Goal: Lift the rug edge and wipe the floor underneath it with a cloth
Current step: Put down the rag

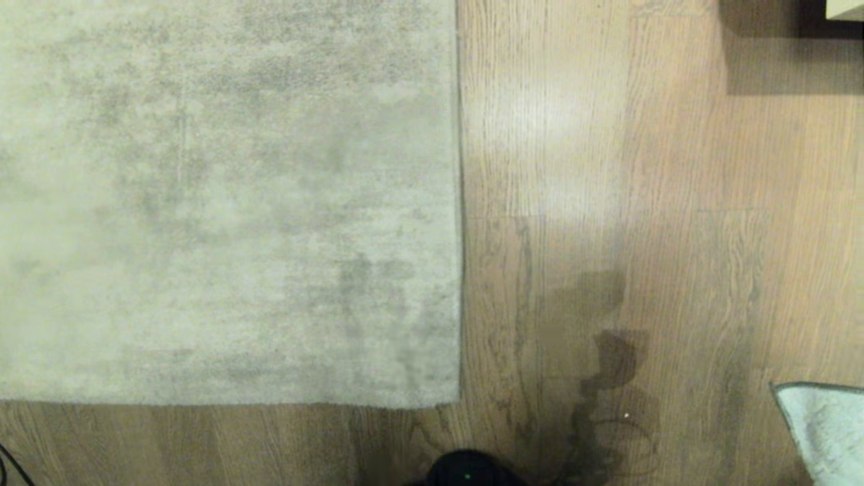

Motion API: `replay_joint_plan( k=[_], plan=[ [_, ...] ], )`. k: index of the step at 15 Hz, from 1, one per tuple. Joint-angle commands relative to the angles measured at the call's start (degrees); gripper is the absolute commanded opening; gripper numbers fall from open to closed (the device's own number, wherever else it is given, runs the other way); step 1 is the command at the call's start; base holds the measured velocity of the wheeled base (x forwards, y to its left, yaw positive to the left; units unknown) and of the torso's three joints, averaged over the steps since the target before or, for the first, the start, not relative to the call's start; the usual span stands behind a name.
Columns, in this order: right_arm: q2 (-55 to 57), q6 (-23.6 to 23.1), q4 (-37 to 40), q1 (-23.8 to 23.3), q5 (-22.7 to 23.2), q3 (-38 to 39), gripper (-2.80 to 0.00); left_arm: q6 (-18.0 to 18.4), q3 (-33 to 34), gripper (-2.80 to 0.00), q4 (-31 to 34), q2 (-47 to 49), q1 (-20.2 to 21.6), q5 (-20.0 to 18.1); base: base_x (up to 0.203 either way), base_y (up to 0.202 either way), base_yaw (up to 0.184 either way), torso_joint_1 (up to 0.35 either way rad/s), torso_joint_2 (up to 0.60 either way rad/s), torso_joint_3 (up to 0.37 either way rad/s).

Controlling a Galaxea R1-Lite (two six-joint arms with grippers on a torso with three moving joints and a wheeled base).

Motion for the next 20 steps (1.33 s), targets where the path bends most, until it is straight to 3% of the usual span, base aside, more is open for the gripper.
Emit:
replay_joint_plan(
  k=[1,20],
  plan=[
    [0.1,0.0,0.0,0.0,0.0,0.0,-2.80,0.0,0.0,-2.80,0.0,0.0,0.0,0.0,0.000,-0.193,-0.001,-0.002,0.00,0.007],
    [0.1,0.0,0.0,0.0,0.0,0.0,-2.80,0.0,0.0,-2.80,0.0,0.0,0.0,0.0,0.000,-0.190,0.001,0.002,0.00,0.003]
  ],
)
